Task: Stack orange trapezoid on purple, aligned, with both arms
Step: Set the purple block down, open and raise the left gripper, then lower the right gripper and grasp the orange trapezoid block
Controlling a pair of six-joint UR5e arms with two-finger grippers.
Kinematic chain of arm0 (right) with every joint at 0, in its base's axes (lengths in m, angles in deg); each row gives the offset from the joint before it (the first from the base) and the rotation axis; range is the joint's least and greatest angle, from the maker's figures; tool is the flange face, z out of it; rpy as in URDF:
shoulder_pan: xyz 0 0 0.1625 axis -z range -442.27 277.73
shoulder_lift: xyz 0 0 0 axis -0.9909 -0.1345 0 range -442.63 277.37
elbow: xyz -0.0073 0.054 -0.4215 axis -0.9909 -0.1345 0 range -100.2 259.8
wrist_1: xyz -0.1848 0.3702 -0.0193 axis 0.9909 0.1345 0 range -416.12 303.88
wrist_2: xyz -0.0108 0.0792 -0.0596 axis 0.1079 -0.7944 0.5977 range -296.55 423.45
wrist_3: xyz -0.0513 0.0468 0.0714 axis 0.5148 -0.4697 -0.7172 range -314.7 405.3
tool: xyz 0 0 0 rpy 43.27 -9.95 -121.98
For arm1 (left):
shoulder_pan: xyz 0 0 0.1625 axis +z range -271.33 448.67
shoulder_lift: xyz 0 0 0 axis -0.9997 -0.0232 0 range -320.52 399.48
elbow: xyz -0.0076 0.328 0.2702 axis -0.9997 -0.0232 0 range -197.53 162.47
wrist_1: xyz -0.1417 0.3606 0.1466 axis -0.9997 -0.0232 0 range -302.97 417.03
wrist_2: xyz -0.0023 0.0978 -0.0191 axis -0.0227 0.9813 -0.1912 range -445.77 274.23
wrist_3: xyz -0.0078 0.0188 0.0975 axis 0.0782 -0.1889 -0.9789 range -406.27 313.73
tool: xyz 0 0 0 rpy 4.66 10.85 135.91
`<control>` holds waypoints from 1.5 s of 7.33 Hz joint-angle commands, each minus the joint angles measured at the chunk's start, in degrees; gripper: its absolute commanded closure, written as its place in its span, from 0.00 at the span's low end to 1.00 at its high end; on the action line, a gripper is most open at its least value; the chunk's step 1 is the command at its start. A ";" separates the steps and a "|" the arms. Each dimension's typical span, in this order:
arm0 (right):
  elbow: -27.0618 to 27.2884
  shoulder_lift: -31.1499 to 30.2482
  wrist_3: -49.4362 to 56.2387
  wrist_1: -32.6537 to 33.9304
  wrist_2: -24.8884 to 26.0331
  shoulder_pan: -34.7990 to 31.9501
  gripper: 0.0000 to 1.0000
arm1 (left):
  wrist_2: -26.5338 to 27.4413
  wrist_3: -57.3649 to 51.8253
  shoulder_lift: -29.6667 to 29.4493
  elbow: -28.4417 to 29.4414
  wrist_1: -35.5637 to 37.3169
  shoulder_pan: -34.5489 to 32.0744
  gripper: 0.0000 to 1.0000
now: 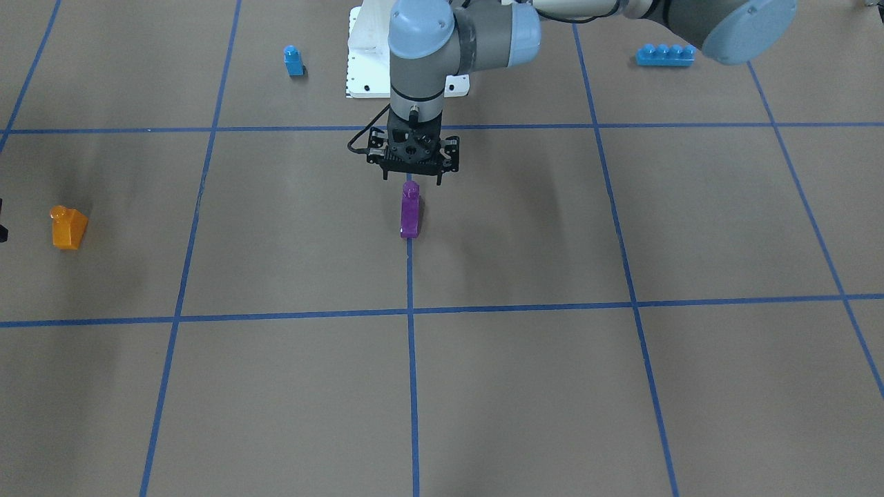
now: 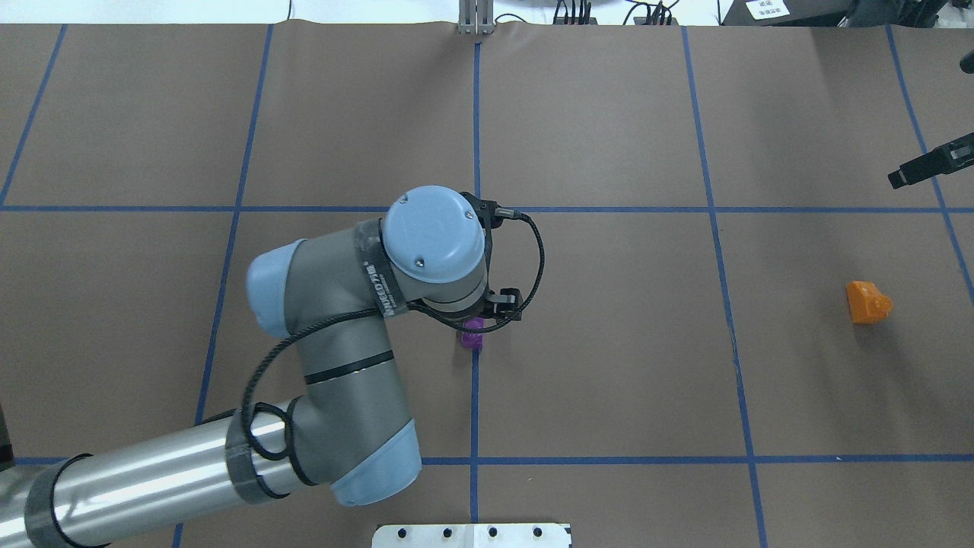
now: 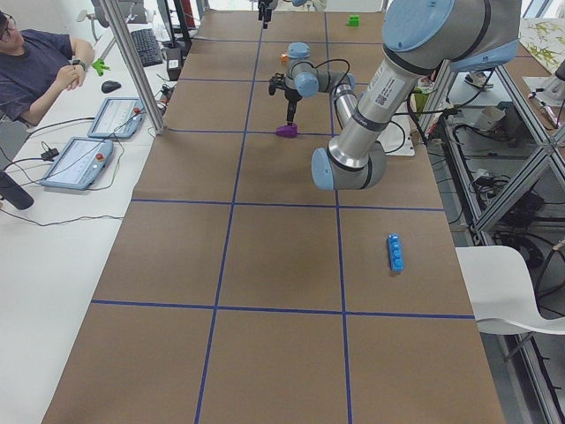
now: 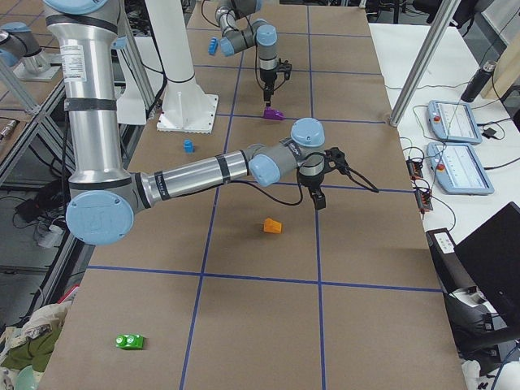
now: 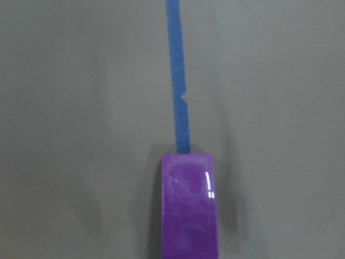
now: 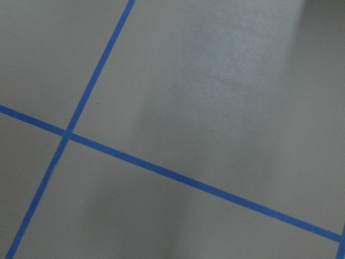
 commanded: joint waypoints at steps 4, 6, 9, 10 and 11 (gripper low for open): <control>0.07 -9.43 -24.82 -16.66 3.95 7.61 0.01 | -13.39 -38.82 25.70 -24.87 12.94 -24.73 0.00; -0.28 -13.65 -32.21 -24.01 13.25 15.70 0.01 | -17.44 -53.10 30.46 -23.48 12.86 -34.59 0.00; -5.01 -15.08 -33.89 -30.63 14.52 17.74 0.01 | -17.45 -54.65 31.10 -23.11 12.86 -35.70 0.00; -5.55 -14.99 -34.51 -30.63 15.31 18.80 0.01 | -17.45 -54.65 31.10 -23.11 12.86 -35.69 0.00; -5.82 -14.99 -35.38 -30.90 16.62 20.11 0.02 | -17.37 -54.65 31.10 -23.11 12.86 -35.69 0.00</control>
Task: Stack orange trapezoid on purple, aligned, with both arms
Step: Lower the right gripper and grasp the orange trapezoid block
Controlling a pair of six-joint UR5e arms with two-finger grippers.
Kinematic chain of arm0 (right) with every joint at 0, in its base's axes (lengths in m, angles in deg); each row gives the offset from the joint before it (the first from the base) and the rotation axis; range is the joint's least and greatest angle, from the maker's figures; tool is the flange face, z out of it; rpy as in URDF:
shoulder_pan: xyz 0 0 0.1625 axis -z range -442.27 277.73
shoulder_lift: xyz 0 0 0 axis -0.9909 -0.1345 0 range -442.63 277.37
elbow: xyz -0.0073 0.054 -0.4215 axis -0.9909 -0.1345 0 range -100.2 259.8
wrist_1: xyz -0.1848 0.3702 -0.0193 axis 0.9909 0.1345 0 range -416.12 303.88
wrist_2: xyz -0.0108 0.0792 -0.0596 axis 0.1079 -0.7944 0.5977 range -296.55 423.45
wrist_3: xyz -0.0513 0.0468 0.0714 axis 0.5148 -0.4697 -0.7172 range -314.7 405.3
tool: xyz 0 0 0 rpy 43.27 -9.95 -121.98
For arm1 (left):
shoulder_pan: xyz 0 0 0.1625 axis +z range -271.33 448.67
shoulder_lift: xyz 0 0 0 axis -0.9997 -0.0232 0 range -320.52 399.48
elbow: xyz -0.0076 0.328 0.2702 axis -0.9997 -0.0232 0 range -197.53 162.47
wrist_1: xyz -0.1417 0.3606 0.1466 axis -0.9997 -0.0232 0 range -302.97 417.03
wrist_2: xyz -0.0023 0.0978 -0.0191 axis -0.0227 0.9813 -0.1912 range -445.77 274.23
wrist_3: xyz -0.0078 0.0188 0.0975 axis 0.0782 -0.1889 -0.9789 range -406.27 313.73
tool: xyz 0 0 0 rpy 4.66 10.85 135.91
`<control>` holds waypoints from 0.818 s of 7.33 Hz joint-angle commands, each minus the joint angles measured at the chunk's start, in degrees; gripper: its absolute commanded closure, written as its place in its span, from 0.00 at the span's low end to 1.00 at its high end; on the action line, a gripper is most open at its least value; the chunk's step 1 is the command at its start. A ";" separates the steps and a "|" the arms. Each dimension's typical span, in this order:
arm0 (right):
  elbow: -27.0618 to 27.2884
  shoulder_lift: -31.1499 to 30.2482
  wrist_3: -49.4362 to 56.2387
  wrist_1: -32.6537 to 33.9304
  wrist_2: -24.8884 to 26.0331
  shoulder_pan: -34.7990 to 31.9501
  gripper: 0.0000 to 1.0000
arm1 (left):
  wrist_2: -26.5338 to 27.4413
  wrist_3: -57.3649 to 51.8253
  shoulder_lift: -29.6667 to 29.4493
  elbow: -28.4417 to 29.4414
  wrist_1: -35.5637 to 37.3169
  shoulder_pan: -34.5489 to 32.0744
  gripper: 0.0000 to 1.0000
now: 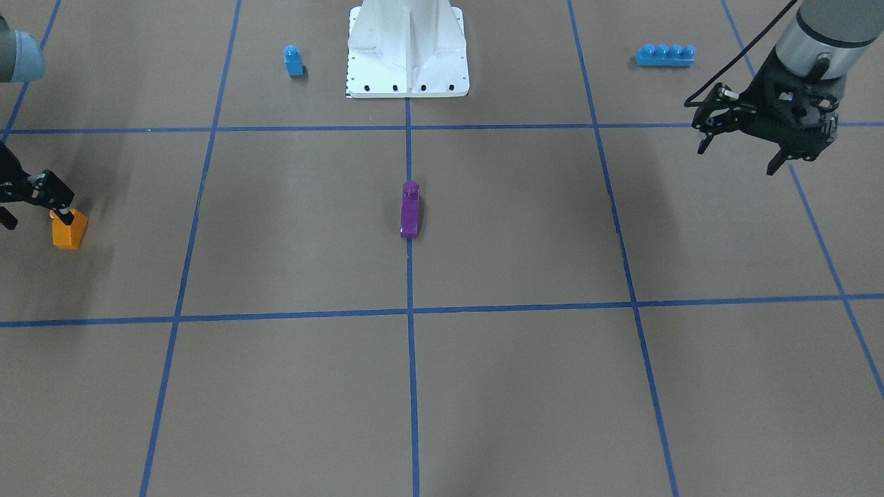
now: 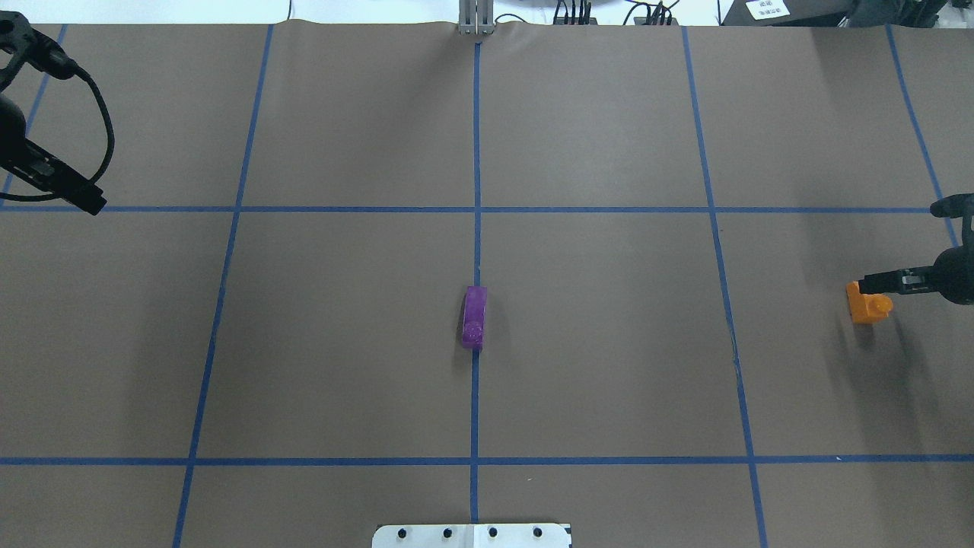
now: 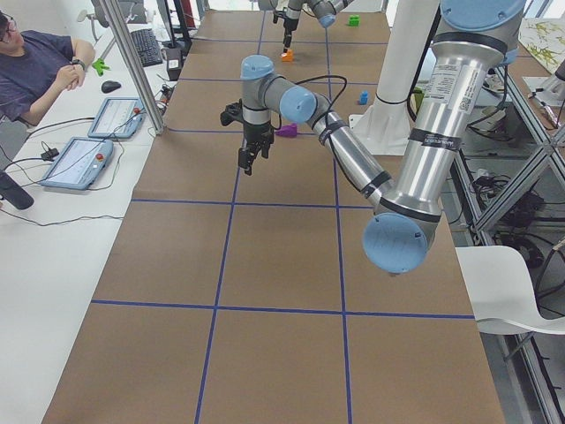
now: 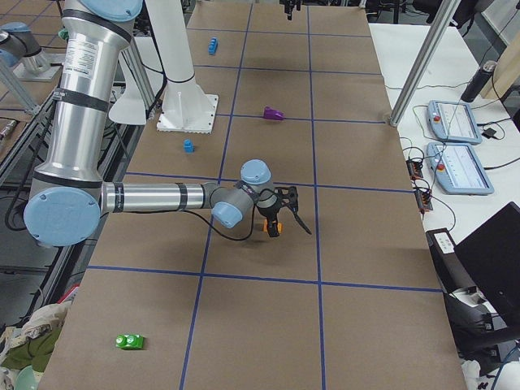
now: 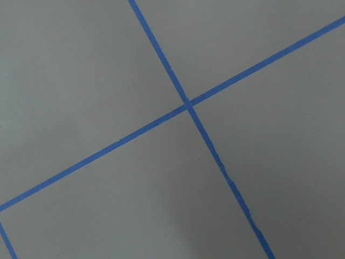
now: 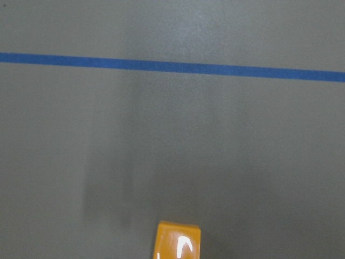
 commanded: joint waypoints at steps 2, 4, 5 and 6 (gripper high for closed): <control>-0.78 0.00 -2.03 -1.66 2.15 3.60 0.24 | 0.05 0.45 0.04 0.11 -0.09 0.22 0.00; -0.78 -0.18 -1.94 -1.57 2.50 4.48 0.30 | 0.14 0.45 0.04 0.11 -0.09 0.22 0.00; -0.78 -0.26 -1.94 -1.57 2.50 4.49 0.38 | 0.05 0.54 0.04 0.11 -0.09 0.22 0.00; -0.78 -0.35 -1.94 -1.57 2.50 4.49 0.59 | 0.05 0.63 0.04 0.11 -0.09 0.22 0.00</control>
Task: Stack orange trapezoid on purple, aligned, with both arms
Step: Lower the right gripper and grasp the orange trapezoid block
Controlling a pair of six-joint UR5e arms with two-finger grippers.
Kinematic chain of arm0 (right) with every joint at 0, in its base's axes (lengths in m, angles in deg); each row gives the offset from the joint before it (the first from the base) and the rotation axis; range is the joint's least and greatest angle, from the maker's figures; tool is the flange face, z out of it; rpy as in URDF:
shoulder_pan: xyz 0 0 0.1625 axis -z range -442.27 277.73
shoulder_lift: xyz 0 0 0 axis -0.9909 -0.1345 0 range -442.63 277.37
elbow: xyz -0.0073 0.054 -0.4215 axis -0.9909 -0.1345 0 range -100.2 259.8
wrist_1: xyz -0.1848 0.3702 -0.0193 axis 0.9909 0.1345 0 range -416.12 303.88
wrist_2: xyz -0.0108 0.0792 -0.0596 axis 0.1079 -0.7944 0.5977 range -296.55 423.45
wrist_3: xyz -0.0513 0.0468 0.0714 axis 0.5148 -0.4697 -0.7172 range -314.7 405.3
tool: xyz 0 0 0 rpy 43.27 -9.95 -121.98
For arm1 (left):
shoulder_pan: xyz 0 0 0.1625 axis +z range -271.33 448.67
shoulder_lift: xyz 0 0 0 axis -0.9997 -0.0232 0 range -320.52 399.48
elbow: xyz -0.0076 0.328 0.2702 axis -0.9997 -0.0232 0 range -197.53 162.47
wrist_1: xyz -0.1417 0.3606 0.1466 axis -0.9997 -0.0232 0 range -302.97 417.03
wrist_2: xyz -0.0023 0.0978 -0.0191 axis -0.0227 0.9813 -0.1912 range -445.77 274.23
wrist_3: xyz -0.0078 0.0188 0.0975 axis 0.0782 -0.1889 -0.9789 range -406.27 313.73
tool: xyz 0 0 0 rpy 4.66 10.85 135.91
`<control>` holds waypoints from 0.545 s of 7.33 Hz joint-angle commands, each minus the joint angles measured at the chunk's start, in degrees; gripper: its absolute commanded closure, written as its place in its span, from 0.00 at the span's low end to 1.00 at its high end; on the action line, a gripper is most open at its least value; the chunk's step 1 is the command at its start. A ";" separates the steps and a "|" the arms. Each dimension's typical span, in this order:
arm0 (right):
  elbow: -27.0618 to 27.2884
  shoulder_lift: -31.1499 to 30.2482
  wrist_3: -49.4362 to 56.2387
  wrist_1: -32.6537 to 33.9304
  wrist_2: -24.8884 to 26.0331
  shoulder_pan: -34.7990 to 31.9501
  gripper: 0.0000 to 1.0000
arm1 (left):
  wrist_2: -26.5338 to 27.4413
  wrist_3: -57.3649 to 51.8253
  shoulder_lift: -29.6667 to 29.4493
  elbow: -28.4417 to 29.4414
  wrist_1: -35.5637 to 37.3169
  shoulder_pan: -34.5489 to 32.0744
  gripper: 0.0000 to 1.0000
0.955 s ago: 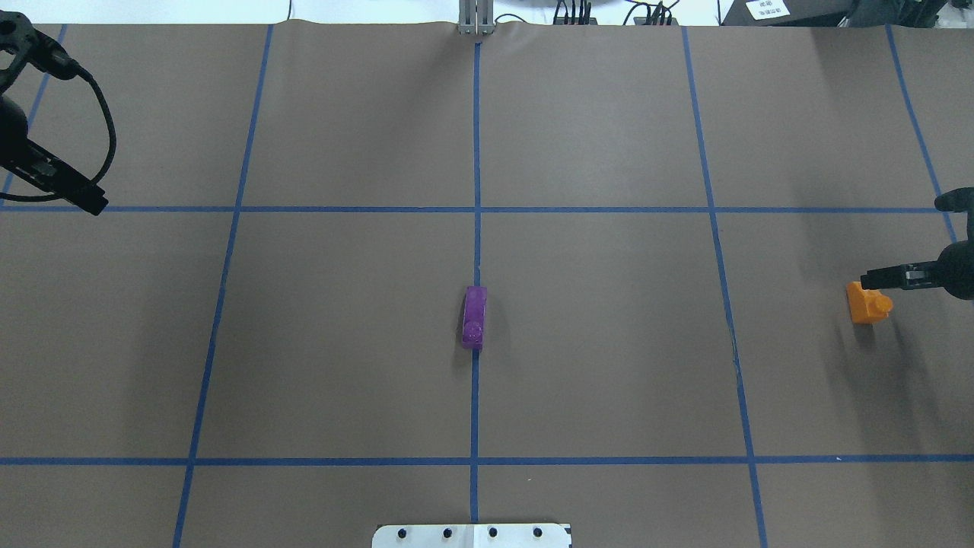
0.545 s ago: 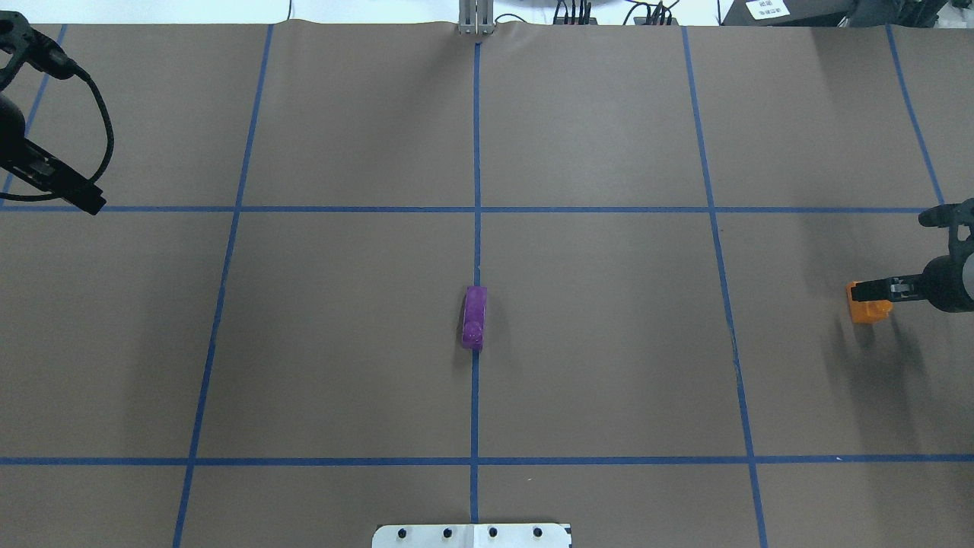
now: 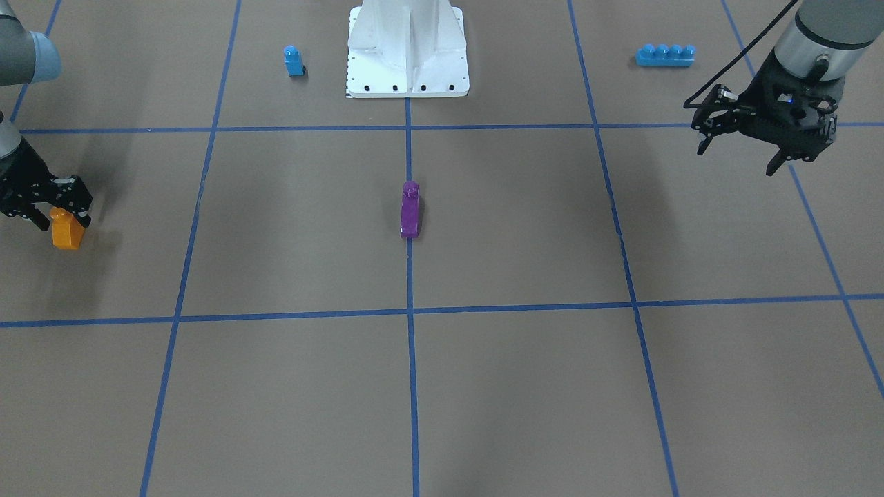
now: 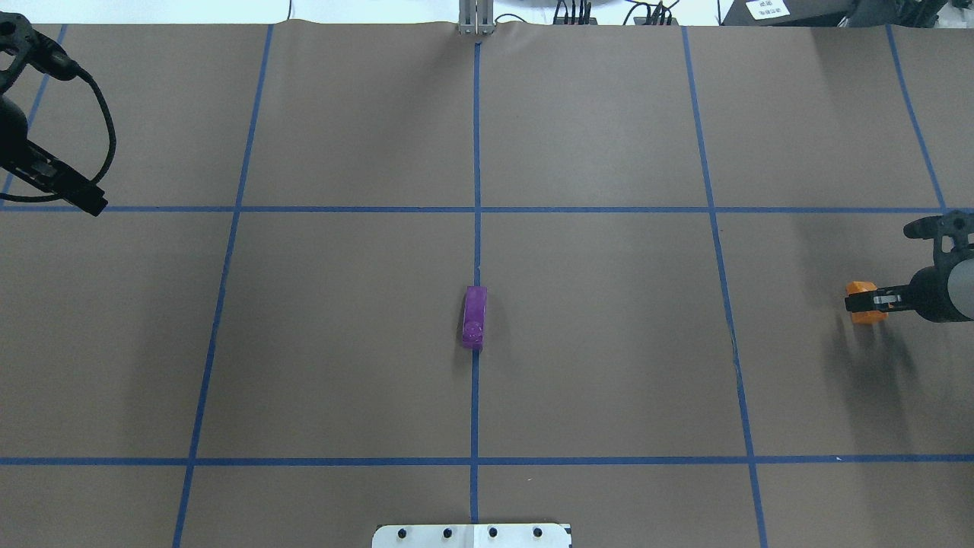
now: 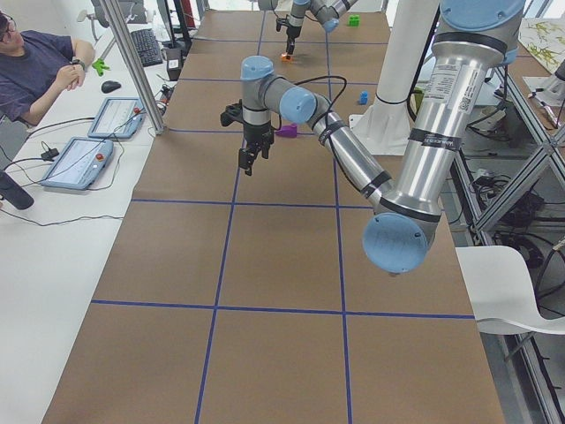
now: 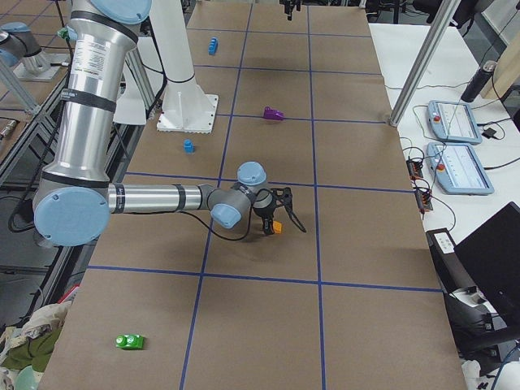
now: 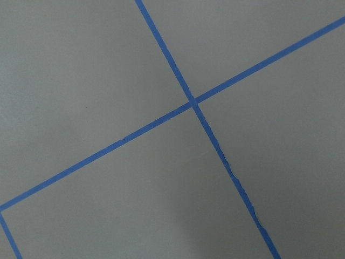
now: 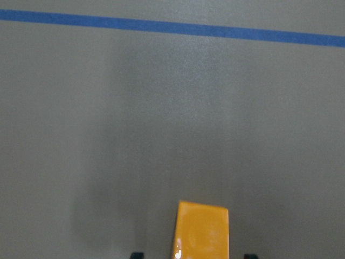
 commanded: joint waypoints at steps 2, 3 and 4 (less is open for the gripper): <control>0.00 0.06 0.62 0.27 0.03 0.34 1.00 | -0.02 0.19 0.09 0.00 0.09 -0.08 0.00; 0.43 0.49 0.71 0.36 0.03 0.43 1.00 | -0.02 0.97 1.05 -0.08 0.00 -0.26 0.00; 0.96 1.10 0.80 0.53 -0.05 0.78 1.00 | 0.76 2.02 2.10 -0.17 0.00 -1.13 0.00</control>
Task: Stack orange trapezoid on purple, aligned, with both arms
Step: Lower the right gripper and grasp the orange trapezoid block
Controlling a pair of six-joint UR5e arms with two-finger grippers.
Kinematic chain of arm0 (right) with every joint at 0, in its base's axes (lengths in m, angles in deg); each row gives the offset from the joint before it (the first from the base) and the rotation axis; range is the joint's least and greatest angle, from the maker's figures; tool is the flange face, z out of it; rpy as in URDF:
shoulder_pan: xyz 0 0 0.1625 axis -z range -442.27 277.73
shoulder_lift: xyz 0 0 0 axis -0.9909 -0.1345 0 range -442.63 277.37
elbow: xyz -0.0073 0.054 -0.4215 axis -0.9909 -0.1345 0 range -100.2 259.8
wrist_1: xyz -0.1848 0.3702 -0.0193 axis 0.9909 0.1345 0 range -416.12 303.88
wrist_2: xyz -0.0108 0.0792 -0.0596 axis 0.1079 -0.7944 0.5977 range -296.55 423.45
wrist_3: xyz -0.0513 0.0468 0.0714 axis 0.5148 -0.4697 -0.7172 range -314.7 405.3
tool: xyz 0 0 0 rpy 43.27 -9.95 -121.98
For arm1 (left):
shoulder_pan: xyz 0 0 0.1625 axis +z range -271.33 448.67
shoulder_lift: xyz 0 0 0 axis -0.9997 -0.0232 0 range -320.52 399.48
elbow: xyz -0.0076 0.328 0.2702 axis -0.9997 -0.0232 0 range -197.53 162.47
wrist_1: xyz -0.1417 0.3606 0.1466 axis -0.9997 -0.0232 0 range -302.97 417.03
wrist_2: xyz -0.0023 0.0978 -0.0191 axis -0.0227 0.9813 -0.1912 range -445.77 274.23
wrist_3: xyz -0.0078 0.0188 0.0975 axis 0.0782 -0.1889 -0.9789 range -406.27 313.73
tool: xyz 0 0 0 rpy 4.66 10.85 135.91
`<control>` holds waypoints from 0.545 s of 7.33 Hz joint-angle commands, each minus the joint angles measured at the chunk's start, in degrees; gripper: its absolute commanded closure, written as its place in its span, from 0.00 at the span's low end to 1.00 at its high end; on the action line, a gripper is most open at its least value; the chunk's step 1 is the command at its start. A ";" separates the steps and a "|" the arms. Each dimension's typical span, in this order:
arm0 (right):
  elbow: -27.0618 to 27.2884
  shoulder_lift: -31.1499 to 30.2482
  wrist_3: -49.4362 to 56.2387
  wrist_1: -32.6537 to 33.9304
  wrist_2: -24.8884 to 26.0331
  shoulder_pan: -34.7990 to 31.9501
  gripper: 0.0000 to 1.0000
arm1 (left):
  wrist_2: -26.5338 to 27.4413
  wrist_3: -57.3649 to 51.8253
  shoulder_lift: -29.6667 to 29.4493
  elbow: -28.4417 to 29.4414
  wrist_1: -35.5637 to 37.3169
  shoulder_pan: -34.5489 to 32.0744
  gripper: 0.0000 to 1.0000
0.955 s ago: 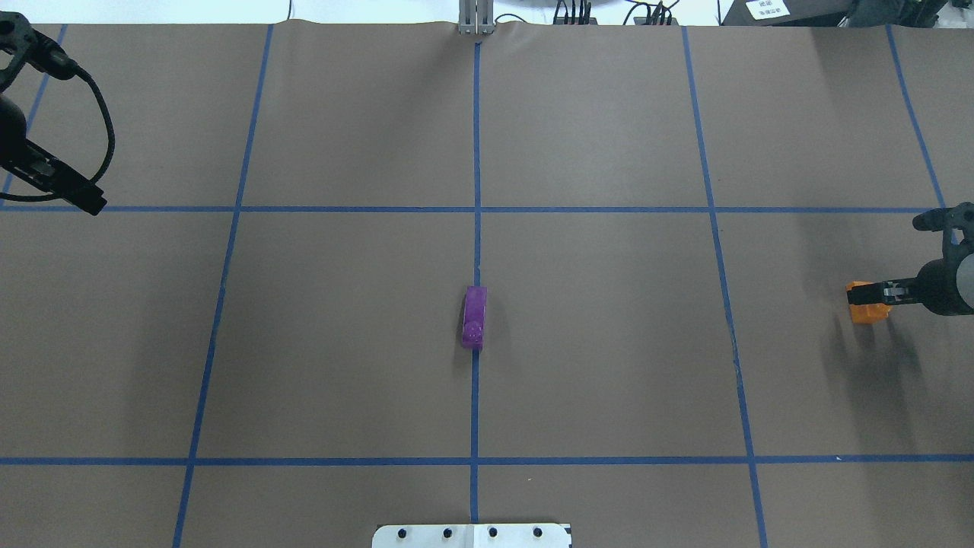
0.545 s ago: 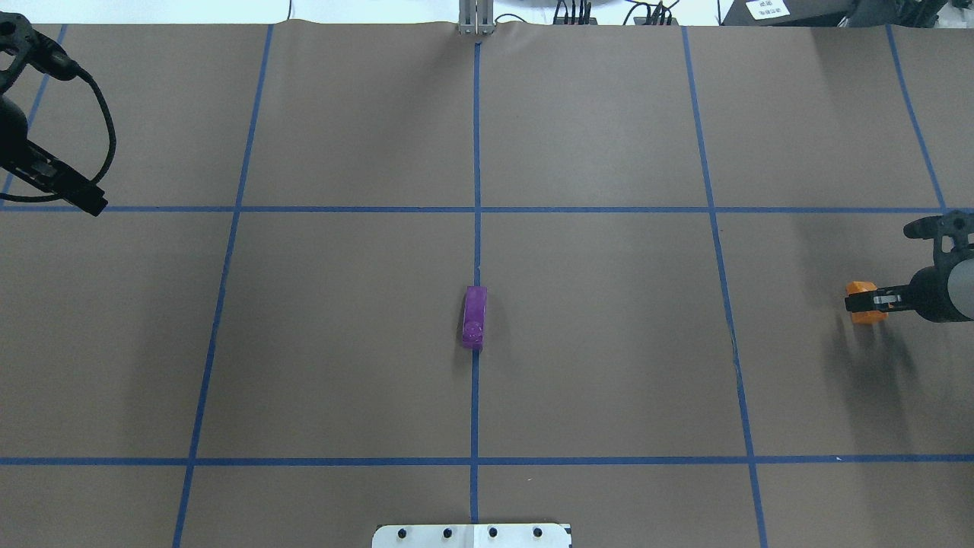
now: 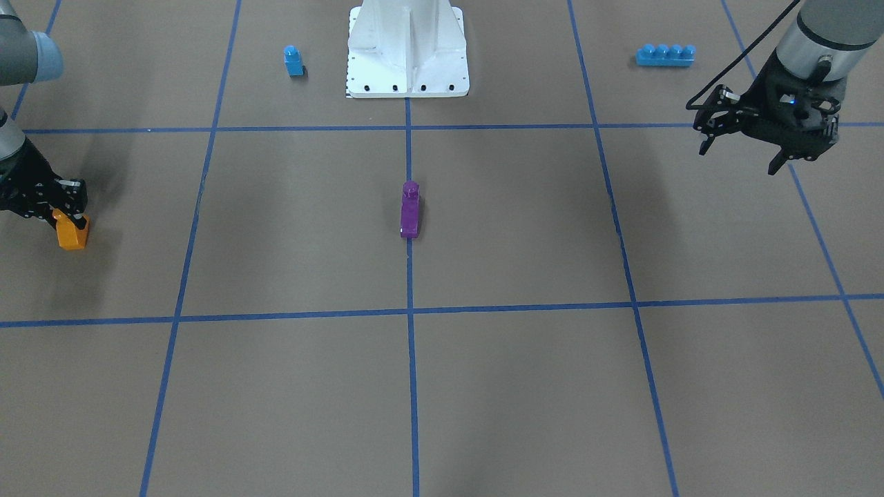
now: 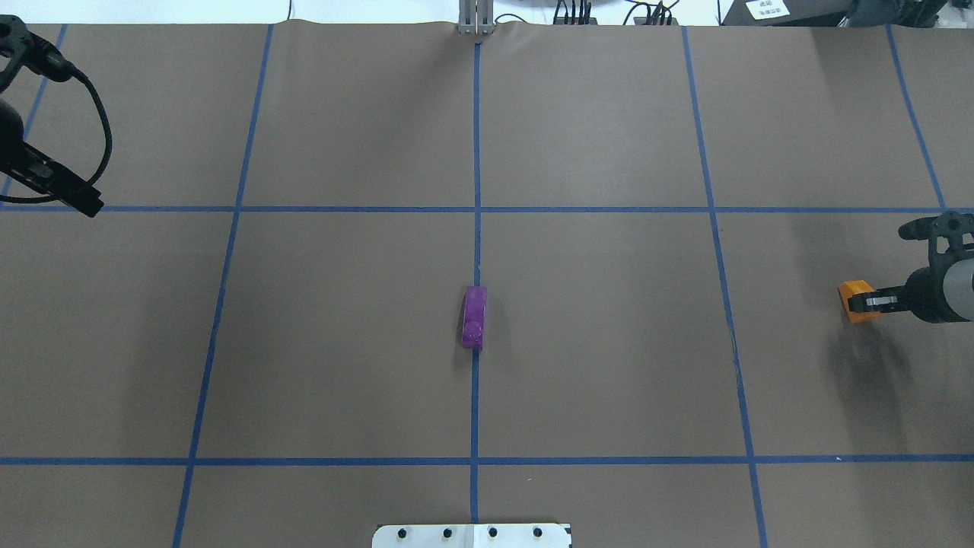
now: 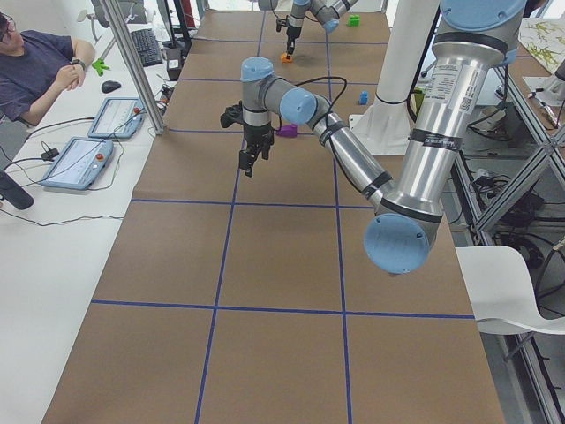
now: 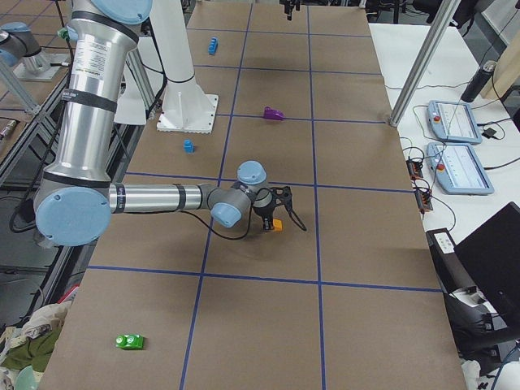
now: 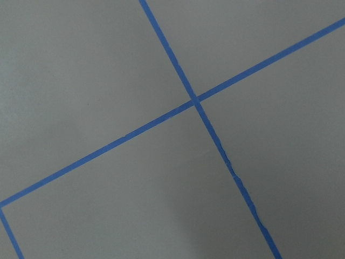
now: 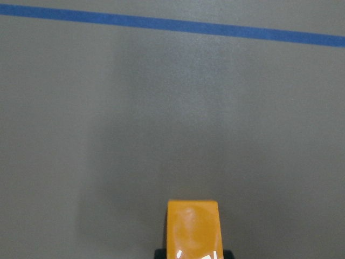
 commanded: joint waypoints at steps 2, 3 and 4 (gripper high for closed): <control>1.34 8.84 0.23 6.55 -0.86 -0.12 1.00 | 0.16 0.55 4.90 2.62 -0.72 -8.59 0.00; 3.18 14.55 0.23 16.00 -1.03 -0.12 1.00 | -0.01 -1.19 5.87 2.72 -1.25 -11.08 0.00; 6.76 18.70 0.14 25.14 -1.03 -0.12 1.00 | -0.28 -7.74 8.49 2.98 -1.43 -15.19 0.00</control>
